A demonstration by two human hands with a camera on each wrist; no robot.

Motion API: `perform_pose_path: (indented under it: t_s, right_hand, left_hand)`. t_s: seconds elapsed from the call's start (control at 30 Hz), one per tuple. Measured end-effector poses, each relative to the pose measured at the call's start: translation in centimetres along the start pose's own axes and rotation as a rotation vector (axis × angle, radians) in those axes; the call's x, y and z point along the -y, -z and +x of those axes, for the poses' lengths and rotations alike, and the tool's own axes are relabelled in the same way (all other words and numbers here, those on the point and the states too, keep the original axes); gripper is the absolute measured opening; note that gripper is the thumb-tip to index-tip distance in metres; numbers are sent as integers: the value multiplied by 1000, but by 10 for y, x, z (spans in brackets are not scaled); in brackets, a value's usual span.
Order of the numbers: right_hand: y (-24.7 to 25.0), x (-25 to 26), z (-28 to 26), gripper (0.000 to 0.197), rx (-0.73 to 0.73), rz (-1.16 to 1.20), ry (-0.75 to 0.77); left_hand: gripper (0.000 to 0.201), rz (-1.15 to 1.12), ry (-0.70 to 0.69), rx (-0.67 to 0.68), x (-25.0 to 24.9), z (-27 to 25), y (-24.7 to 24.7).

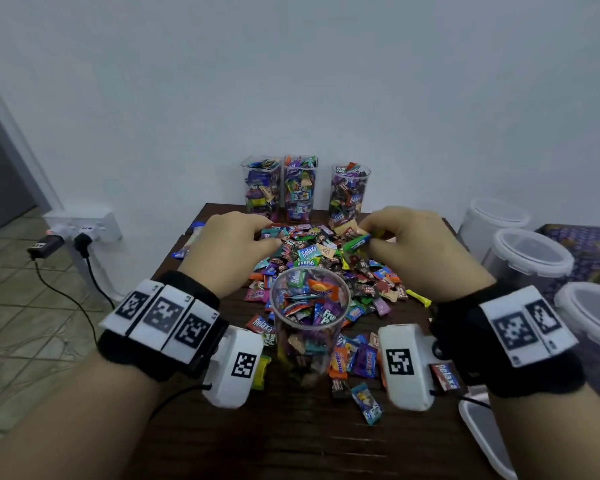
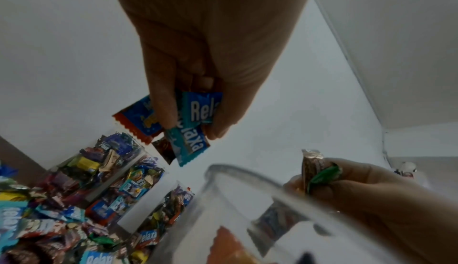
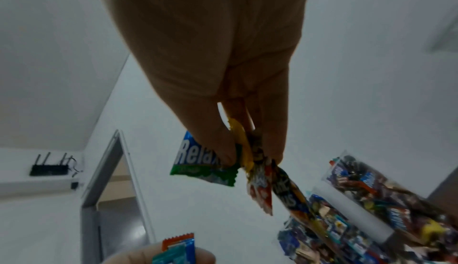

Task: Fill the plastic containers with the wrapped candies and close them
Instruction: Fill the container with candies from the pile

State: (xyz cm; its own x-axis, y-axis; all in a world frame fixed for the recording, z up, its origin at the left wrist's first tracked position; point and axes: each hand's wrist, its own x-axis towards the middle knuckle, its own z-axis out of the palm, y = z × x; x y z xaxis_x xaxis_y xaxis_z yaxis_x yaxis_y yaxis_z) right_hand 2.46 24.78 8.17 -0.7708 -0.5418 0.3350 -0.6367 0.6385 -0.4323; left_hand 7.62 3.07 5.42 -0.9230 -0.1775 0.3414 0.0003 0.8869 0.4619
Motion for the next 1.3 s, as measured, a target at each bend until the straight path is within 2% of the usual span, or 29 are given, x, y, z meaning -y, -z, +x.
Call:
perform_pose_path:
  t_s: [0.13, 0.33, 0.63, 0.87, 0.97, 1.07, 1.13, 1.23, 1.3]
  right_hand:
    - [5, 16, -7, 12, -63, 102, 73]
    - [-8, 32, -10, 10, 8, 110, 178]
    - [-28, 29, -10, 14, 139, 16, 126]
    - [-33, 28, -12, 28, 207, -56, 142]
    - [-35, 25, -16, 32, 150, 0, 118]
    - [-38, 17, -27, 29, 1, 128, 37]
    - [-44, 11, -37, 41, -16, 288, -33]
    - [-57, 3, -49, 92, 120, 503, -163]
    - [-69, -1, -52, 112, 187, 603, -184]
  left_hand:
    - [27, -40, -2, -42, -2, -4, 2]
    - [24, -72, 2, 1, -3, -7, -3]
    - [27, -71, 22, 16, -3, -12, -5]
    - [25, -75, 25, 16, -9, -16, -8]
    - [26, -77, 27, 11, -10, -16, -7]
    - [27, -108, 25, 5, -10, -17, -4]
    - [26, -145, 24, -17, -12, -18, -1]
    - [23, -210, 4, -51, -17, -20, 4]
    - [23, -269, 2, -65, -21, -20, 6]
